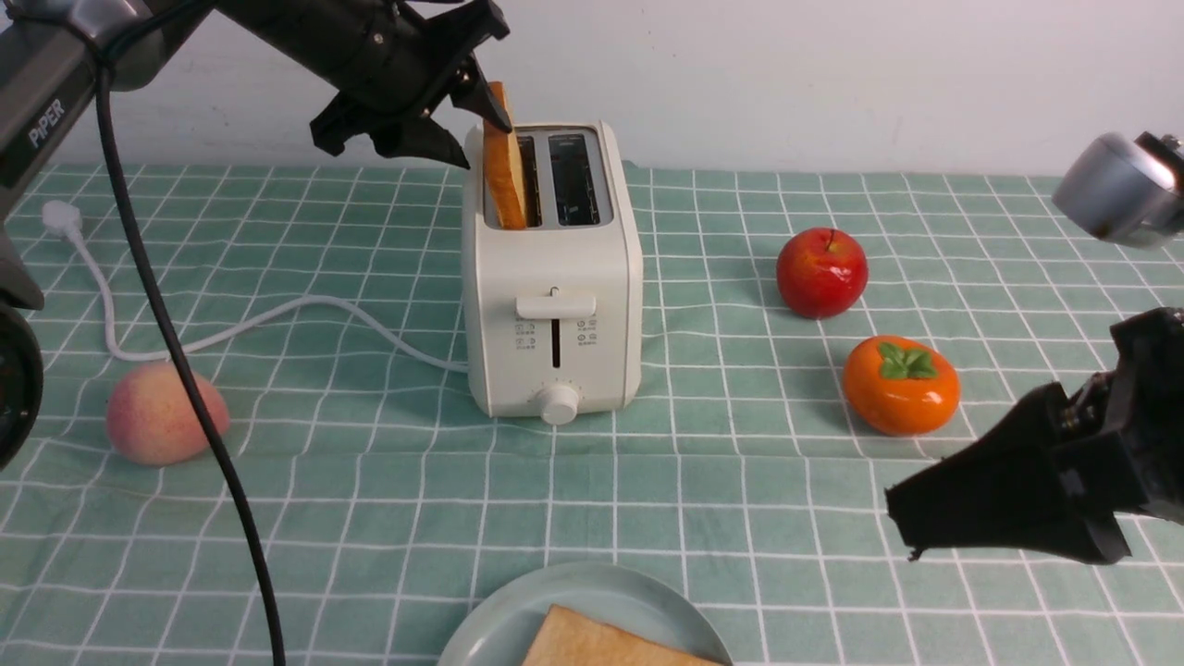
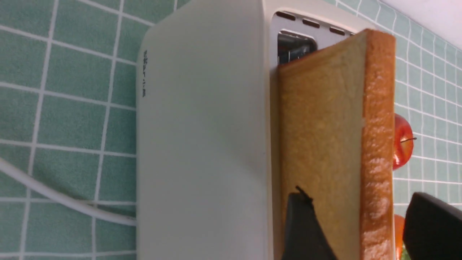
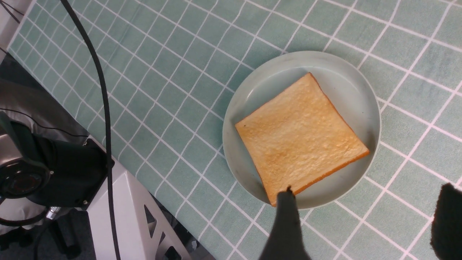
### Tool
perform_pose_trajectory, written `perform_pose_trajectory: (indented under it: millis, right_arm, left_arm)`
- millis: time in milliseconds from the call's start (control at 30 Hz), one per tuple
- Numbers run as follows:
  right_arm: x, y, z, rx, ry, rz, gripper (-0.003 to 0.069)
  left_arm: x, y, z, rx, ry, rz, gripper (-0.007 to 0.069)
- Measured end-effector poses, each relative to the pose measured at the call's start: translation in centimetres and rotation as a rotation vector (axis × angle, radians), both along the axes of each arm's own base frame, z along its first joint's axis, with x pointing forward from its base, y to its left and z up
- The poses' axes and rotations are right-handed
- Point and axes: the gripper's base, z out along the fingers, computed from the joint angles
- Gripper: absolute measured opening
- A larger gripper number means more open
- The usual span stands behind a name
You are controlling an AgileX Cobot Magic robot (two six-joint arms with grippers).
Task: Take toasted bread from bread machine on blue coffee table place on plate.
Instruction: 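Reach for a toast slice standing in the toaster with the left gripper, then place the slice of bread on the plate with the left gripper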
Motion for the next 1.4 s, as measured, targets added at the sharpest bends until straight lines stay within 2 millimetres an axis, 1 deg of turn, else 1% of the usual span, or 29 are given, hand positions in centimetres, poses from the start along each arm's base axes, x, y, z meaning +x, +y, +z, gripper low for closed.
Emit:
perform_pose_trajectory:
  millis: [67, 100, 133, 167, 200, 267, 333, 467, 533, 567, 600, 667, 733, 767, 800, 900, 933, 967, 1000, 1067, 1100, 1167, 1233, 1267, 1300, 1333, 1367, 1400]
  right_arm:
    - [0.0, 0.0, 0.0, 0.000, -0.001, -0.001, 0.0504]
    - [0.0, 0.0, 0.0, 0.000, -0.001, -0.001, 0.0504]
    - [0.0, 0.0, 0.0, -0.001, 0.000, -0.001, 0.0504]
    - [0.0, 0.0, 0.0, -0.001, 0.001, -0.001, 0.0504]
    - [0.0, 0.0, -0.1, -0.001, 0.001, -0.001, 0.0504]
    - [0.1, 0.0, -0.1, -0.001, 0.002, -0.001, 0.0504]
    - [0.1, 0.0, -0.1, -0.001, 0.002, -0.001, 0.0504]
    - [0.0, 0.0, -0.1, -0.002, 0.002, 0.000, 0.0504]
    - [0.0, 0.0, -0.1, -0.002, 0.004, 0.002, 0.0504]
    - [0.0, 0.0, -0.1, -0.003, 0.006, 0.003, 0.0504]
    - [0.0, 0.0, -0.1, -0.003, 0.006, 0.003, 0.0504]
    - [0.0, 0.0, -0.1, -0.003, 0.008, 0.005, 0.0504]
    - [0.0, 0.0, -0.1, -0.003, 0.009, 0.005, 0.0504]
    - [0.0, 0.0, -0.1, -0.004, 0.011, 0.007, 0.0504]
    - [0.0, 0.0, -0.1, -0.004, 0.011, 0.007, 0.0504]
    - [0.0, 0.0, -0.1, -0.004, 0.011, 0.007, 0.0504]
    - [0.0, 0.0, -0.1, -0.004, 0.011, 0.007, 0.0504]
    - [0.0, 0.0, -0.1, -0.004, 0.011, 0.007, 0.0504]
    - [0.0, 0.0, -0.1, -0.004, 0.012, 0.008, 0.0504]
    - [0.0, 0.0, -0.1, -0.004, 0.012, 0.008, 0.0504]
    - [0.0, 0.0, -0.1, -0.004, 0.012, 0.008, 0.0504]
    - [0.0, 0.0, -0.1, -0.004, 0.012, 0.008, 0.0504]
    - [0.0, 0.0, -0.1, -0.004, 0.012, 0.008, 0.0504]
    - [0.0, 0.0, -0.1, -0.004, 0.012, 0.008, 0.0504]
    - [0.0, 0.0, -0.1, -0.004, 0.012, 0.008, 0.0504]
    - [0.0, 0.0, -0.1, -0.005, 0.012, 0.008, 0.0504]
    - [0.0, 0.0, -0.1, -0.006, 0.010, 0.008, 0.0503]
    - [0.0, 0.0, -0.1, -0.006, 0.008, 0.009, 0.0503]
  left_arm:
    - [-0.1, -0.5, 0.2, 0.039, -0.023, -0.005, 0.0392]
    - [-0.4, -1.7, 0.3, 0.101, -0.053, -0.024, 0.0405]
    - [-0.6, -2.5, 0.2, 0.153, -0.069, -0.035, 0.0410]
    - [-0.7, -2.8, 0.2, 0.170, -0.077, -0.040, 0.0412]
    - [-1.1, -4.1, 0.1, 0.228, -0.103, -0.061, 0.0414]
    - [-1.3, -5.1, 0.1, 0.292, -0.135, -0.076, 0.0414]
    - [-1.4, -5.7, 0.0, 0.318, -0.151, -0.075, 0.0410]
    - [-1.4, -5.6, -0.1, 0.326, -0.147, -0.041, 0.0381]
    - [-1.2, -5.3, -0.1, 0.336, -0.143, -0.023, 0.0340]
    - [-1.3, -5.1, -0.1, 0.350, -0.135, -0.017, 0.0307]
    - [-1.3, -5.0, -0.2, 0.353, -0.129, -0.015, 0.0295]
    - [-1.4, -4.7, -0.4, 0.394, -0.100, -0.011, 0.0197]
    - [-1.5, -4.5, -0.3, 0.403, -0.095, -0.009, 0.0137]
    - [-1.8, -4.4, 0.1, 0.404, -0.096, -0.007, 0.0098]
    - [-2.0, -4.3, 0.5, 0.404, -0.097, -0.006, 0.0078]
    - [-3.1, -3.9, 2.6, 0.399, -0.133, 0.004, 0.0077]
    - [-3.9, -3.5, 4.2, 0.393, -0.164, 0.012, 0.0077]
    - [-4.3, -3.4, 4.8, 0.391, -0.176, 0.013, 0.0077]
    - [-6.0, -2.7, 7.4, 0.384, -0.220, 0.016, 0.0077]
    - [-8.7, -1.7, 10.8, 0.382, -0.277, 0.013, 0.0077]
    - [-10.2, -1.1, 12.5, 0.386, -0.297, 0.006, 0.0077]
    - [-13.1, -0.1, 14.9, 0.395, -0.319, -0.016, 0.0077]
    - [-15.7, 0.6, 16.9, 0.381, -0.364, -0.049, 0.0077]
    - [-16.3, 0.7, 17.4, 0.380, -0.379, -0.054, 0.0077]
    - [-17.4, 1.0, 18.0, 0.372, -0.396, -0.069, 0.0077]
    - [-19.0, 1.2, 18.3, 0.352, -0.399, -0.106, 0.0077]
    - [-20.1, 1.3, 18.2, 0.337, -0.391, -0.134, 0.0077]
    - [-20.5, 1.3, 18.1, 0.330, -0.384, -0.147, 0.0077]
